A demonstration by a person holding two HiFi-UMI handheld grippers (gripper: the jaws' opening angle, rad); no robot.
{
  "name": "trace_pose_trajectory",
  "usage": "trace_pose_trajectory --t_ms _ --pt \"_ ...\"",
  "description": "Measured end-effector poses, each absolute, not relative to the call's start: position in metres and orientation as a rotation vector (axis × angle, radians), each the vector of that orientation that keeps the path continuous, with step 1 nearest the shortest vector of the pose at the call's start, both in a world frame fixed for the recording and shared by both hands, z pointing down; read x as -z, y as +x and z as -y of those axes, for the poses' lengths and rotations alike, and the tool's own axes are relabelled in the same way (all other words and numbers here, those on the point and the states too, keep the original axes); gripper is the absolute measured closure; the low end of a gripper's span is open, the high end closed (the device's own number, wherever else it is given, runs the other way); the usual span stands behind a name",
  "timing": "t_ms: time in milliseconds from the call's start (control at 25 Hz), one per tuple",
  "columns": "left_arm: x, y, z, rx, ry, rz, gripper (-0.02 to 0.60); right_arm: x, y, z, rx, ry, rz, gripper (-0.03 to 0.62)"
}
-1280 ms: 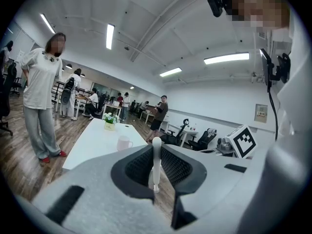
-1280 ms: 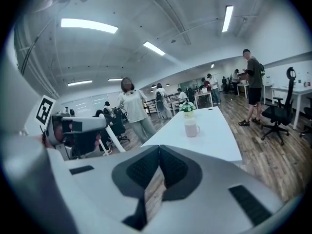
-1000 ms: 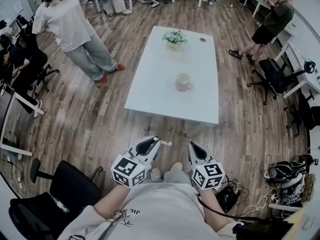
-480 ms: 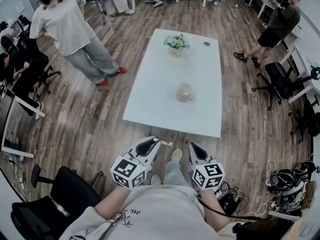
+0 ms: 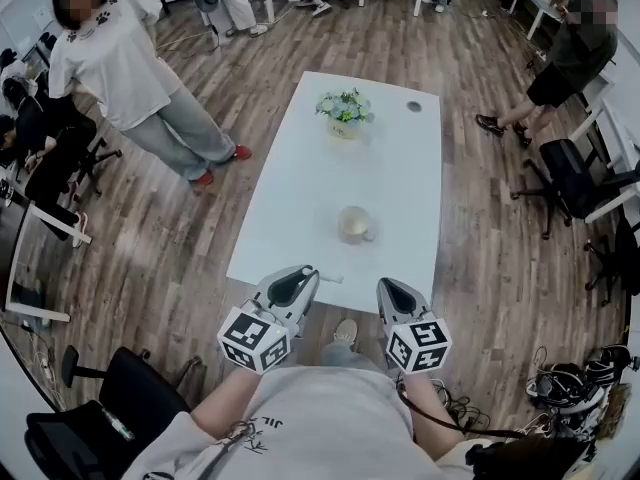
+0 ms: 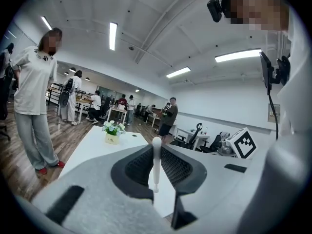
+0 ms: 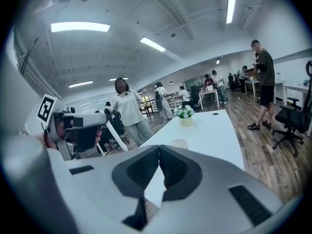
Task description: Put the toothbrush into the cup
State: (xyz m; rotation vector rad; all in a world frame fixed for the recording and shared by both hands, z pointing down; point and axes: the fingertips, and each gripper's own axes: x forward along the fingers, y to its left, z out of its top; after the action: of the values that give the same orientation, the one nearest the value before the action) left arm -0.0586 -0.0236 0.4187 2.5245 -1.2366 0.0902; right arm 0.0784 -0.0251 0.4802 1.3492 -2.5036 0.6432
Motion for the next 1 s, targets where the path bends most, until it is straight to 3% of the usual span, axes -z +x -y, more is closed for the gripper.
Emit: trace_pose_trajectory --t_ms 1000 --pt "-0.41 -0.069 0.141 -0.056 2.552 1.133 0.525 -0.476 0.073 0.124 -0.658 1.468 2.422 0.576"
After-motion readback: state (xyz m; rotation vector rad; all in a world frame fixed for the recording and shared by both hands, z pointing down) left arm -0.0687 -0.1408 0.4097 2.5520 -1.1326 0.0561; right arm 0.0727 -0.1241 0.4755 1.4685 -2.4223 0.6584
